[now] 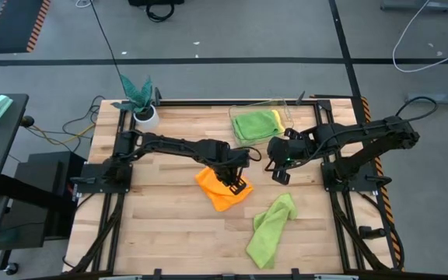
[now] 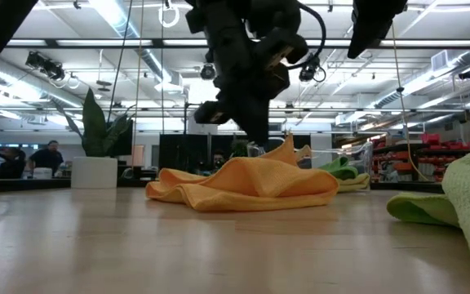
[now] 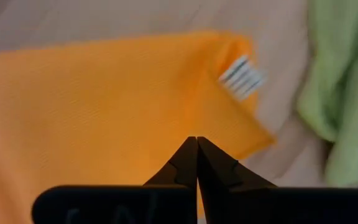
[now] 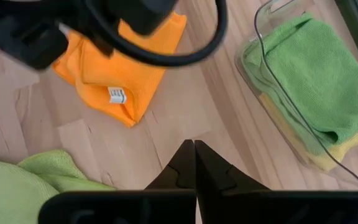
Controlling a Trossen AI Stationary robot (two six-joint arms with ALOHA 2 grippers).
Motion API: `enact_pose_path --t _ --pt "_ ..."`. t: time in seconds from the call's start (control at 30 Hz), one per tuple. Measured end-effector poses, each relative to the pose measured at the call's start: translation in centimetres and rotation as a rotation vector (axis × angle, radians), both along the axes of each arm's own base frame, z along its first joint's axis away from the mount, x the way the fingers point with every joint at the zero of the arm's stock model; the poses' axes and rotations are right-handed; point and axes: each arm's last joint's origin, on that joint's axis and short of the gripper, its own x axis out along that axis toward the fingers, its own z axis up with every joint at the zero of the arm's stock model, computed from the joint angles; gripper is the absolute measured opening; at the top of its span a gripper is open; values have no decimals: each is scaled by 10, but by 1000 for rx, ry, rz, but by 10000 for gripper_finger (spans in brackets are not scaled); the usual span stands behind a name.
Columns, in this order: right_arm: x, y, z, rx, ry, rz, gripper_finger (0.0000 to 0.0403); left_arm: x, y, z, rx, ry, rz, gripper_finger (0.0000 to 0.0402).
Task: Fold microfiber towels
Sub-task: Fold the orange towel
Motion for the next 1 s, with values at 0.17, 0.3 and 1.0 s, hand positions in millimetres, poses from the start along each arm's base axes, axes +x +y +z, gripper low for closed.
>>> enact_pose_path --t 0.17,0.3,1.0 --pt "0 0 0 -2 1 4 0 5 -8 -10 -66 1 -35 7" --pt "0 0 0 -2 3 3 0 6 -21 -24 -94 45 -71 9" --pt "-1 -5 -1 13 33 45 0 -27 -59 -18 30 176 14 5"
